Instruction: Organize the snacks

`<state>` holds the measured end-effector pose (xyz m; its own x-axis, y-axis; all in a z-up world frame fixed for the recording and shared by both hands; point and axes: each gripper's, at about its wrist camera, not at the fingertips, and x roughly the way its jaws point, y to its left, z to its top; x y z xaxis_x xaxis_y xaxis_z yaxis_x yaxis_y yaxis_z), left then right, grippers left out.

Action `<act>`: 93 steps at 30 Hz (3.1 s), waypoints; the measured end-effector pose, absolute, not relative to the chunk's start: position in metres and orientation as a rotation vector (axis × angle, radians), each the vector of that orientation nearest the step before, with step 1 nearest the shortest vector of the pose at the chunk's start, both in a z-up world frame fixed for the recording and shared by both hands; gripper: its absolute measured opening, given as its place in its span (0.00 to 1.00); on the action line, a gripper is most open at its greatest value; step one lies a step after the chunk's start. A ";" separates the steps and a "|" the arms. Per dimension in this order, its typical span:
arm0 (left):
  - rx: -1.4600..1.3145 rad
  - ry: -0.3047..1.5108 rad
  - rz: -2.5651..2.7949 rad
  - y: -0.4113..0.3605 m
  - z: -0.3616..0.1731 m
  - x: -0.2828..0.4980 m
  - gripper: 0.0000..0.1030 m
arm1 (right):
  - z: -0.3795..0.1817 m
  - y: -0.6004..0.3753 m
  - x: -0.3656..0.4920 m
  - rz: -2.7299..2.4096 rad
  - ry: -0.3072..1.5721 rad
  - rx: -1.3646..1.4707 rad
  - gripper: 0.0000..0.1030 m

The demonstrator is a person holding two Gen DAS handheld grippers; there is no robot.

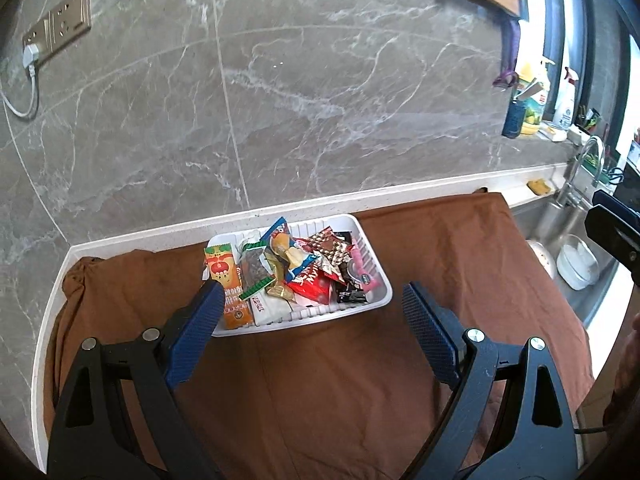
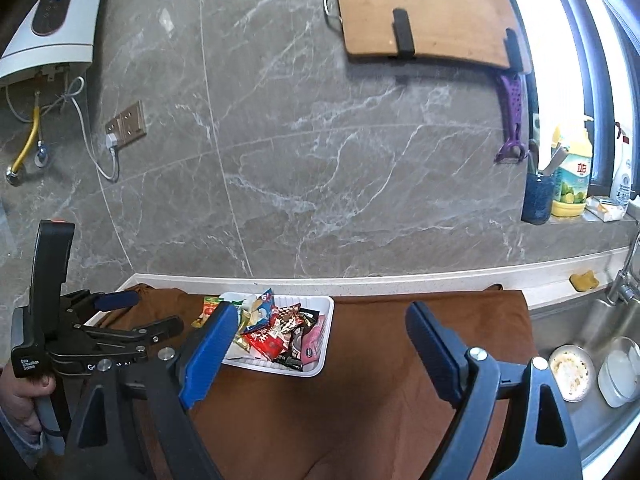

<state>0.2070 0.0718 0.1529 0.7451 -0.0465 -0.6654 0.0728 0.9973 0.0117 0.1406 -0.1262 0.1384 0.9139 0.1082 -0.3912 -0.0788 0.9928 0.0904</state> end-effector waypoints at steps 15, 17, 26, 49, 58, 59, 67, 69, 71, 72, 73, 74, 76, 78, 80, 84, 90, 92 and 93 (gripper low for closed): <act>0.016 0.771 -0.085 0.058 0.136 0.168 0.88 | 0.136 -0.131 0.096 0.082 0.382 0.080 0.89; 0.000 0.810 -0.088 0.056 0.120 0.165 0.88 | 0.131 -0.132 0.093 0.077 0.394 0.078 0.89; -0.056 0.880 -0.081 0.059 0.084 0.155 0.88 | 0.116 -0.135 0.085 0.076 0.436 0.080 0.89; -0.055 0.887 -0.077 0.062 0.081 0.161 0.88 | 0.112 -0.135 0.086 0.071 0.448 0.080 0.95; -0.055 0.888 -0.079 0.062 0.080 0.163 0.88 | 0.111 -0.137 0.089 0.070 0.455 0.084 0.95; -0.056 0.888 -0.079 0.062 0.080 0.164 0.88 | 0.110 -0.137 0.090 0.069 0.458 0.085 0.95; -0.055 0.892 -0.075 0.062 0.076 0.169 0.88 | 0.108 -0.138 0.093 0.067 0.466 0.090 0.95; -0.050 0.892 -0.074 0.062 0.076 0.170 0.88 | 0.108 -0.138 0.093 0.067 0.465 0.089 0.95; -0.045 0.890 -0.075 0.061 0.076 0.170 0.88 | 0.108 -0.138 0.093 0.067 0.466 0.089 0.95; -0.044 0.889 -0.076 0.061 0.076 0.170 0.88 | 0.108 -0.138 0.093 0.067 0.466 0.089 0.95; -0.041 0.888 -0.077 0.061 0.076 0.169 0.88 | 0.108 -0.138 0.093 0.067 0.466 0.089 0.95; -0.038 0.885 -0.076 0.061 0.077 0.169 0.88 | 0.108 -0.138 0.093 0.066 0.465 0.089 0.95; -0.034 0.878 -0.075 0.061 0.077 0.169 0.88 | 0.108 -0.138 0.093 0.067 0.466 0.090 0.95; -0.031 0.872 -0.074 0.060 0.078 0.167 0.88 | 0.108 -0.138 0.094 0.067 0.466 0.090 0.95; -0.028 0.864 -0.075 0.060 0.080 0.166 0.88 | 0.108 -0.138 0.094 0.068 0.466 0.090 0.95; -0.023 0.853 -0.074 0.060 0.083 0.165 0.88 | 0.108 -0.137 0.094 0.068 0.467 0.090 0.95; -0.013 0.847 -0.067 0.061 0.084 0.165 0.88 | 0.107 -0.137 0.095 0.069 0.466 0.090 0.95; -0.003 0.846 -0.059 0.060 0.084 0.163 0.88 | 0.107 -0.137 0.095 0.068 0.466 0.091 0.95; 0.006 0.844 -0.049 0.060 0.085 0.163 0.88 | 0.107 -0.136 0.095 0.069 0.466 0.091 0.95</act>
